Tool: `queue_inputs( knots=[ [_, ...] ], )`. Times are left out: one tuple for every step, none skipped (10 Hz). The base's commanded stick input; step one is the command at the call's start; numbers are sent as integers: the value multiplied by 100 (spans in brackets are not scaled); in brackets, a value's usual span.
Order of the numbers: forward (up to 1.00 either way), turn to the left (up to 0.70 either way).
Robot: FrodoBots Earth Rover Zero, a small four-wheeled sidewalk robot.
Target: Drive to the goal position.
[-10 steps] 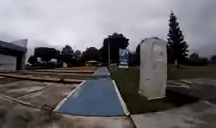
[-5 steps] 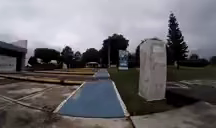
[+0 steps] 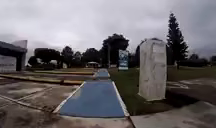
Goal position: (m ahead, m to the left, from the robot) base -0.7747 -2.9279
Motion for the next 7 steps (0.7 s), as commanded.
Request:
queue_inputs(
  knots=[
    [0,0],
    [0,0],
    [0,0],
    [0,0],
    [0,0],
    [0,0],
    [14,0]
  ],
)
